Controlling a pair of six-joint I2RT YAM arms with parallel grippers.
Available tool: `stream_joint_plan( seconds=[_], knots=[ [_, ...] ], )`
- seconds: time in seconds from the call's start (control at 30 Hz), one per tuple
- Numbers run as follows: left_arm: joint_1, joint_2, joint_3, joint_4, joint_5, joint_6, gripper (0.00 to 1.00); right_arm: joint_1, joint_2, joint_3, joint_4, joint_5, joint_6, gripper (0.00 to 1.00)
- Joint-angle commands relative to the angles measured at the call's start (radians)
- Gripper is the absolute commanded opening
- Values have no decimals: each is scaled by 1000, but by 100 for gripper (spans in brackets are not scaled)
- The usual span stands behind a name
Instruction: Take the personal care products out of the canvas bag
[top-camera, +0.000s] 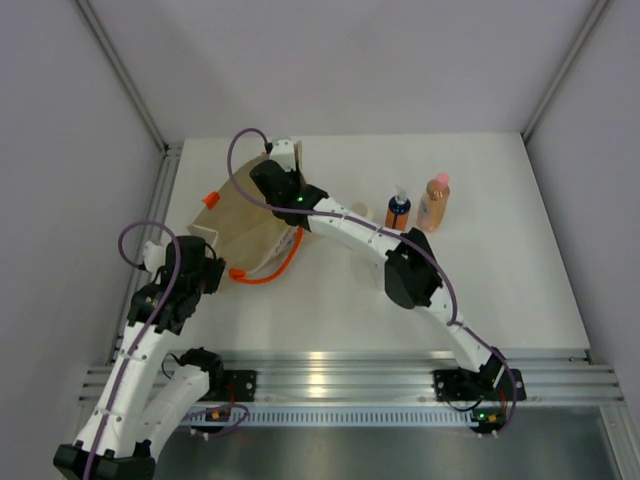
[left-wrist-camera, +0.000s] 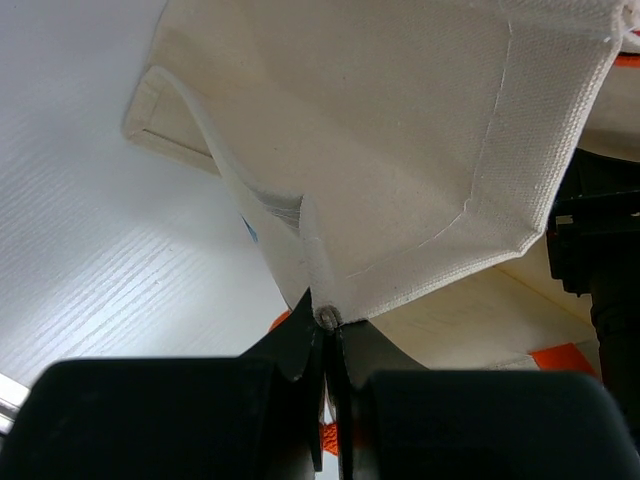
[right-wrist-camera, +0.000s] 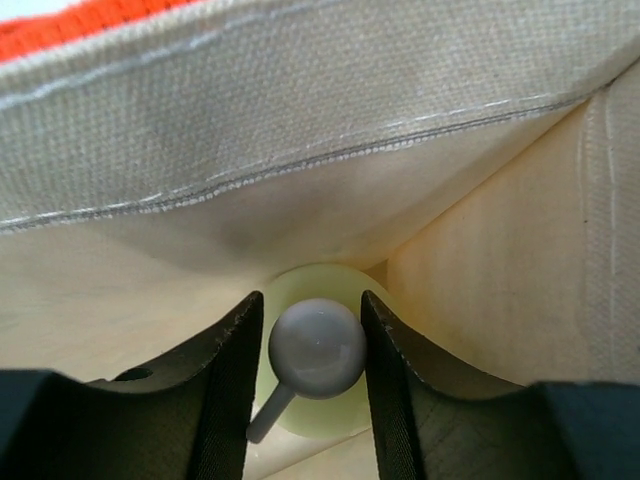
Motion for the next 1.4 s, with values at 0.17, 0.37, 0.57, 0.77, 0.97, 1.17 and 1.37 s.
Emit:
stream_joint_plan(
  seconds=[0.17, 0.37, 0.57, 0.77, 0.97, 1.17, 1.37],
  knots=[
    [-1, -14, -20, 19, 14, -9, 0, -22, -35, -65, 25, -113, -78, 13],
    [-1, -23, -22, 19, 14, -11, 0, -30, -130, -227, 135, -170, -151, 0],
    [-1, -26, -20, 19, 15, -9, 0, -50, -156, -266, 167, -223, -180, 0],
    [-1, -37, -20, 19, 11, -11, 0, -47, -254, -364, 338, -343, -280, 0],
    [-1, -31, -19, 17, 11, -14, 0, -32, -363, -456, 473, -440, -381, 0],
    [-1, -31, -17, 17, 9, -12, 0, -13, -423, -490, 544, -516, -470, 0],
    [-1, -32, -11, 19, 5, -15, 0, -15, -423, -448, 535, -570, -492, 0]
  ],
)
